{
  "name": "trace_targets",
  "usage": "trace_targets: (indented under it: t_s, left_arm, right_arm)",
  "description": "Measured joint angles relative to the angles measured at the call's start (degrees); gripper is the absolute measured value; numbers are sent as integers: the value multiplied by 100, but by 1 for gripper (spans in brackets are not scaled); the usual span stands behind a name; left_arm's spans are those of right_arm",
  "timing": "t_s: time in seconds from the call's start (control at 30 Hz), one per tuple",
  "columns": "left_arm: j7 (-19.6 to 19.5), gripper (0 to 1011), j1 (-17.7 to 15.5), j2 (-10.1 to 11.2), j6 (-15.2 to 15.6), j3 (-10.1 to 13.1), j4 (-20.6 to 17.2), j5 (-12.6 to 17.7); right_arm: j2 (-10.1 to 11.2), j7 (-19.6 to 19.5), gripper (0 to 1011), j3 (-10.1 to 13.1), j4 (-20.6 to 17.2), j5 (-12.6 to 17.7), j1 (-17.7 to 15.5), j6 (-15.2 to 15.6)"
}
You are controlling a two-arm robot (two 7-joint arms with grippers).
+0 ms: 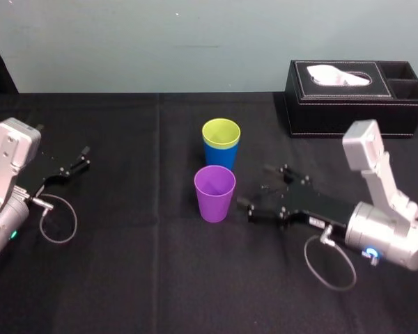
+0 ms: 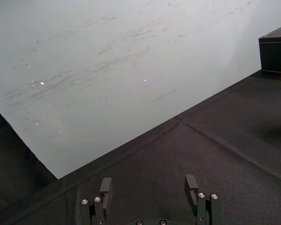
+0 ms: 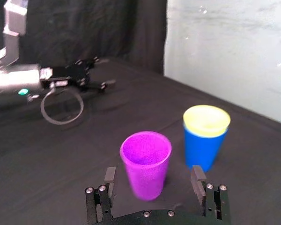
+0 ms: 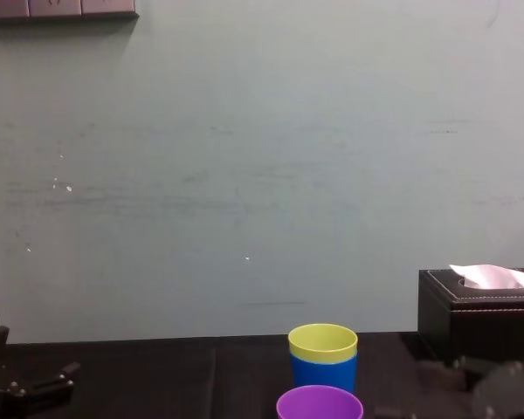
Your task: Stack the three plastic cups sequentially using one hand.
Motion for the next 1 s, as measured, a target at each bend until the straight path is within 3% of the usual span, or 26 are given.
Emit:
trace_targets:
  t_s: [0.5, 1.0]
  left_arm:
    - [0, 1011, 0, 0, 0, 0, 0, 0]
    - [0, 1011, 0, 0, 0, 0, 0, 0]
  right_arm:
    - [-36, 26, 1000, -329, 273, -32, -37, -211]
    - [-416, -206, 1000, -535, 679, -288, 254, -232]
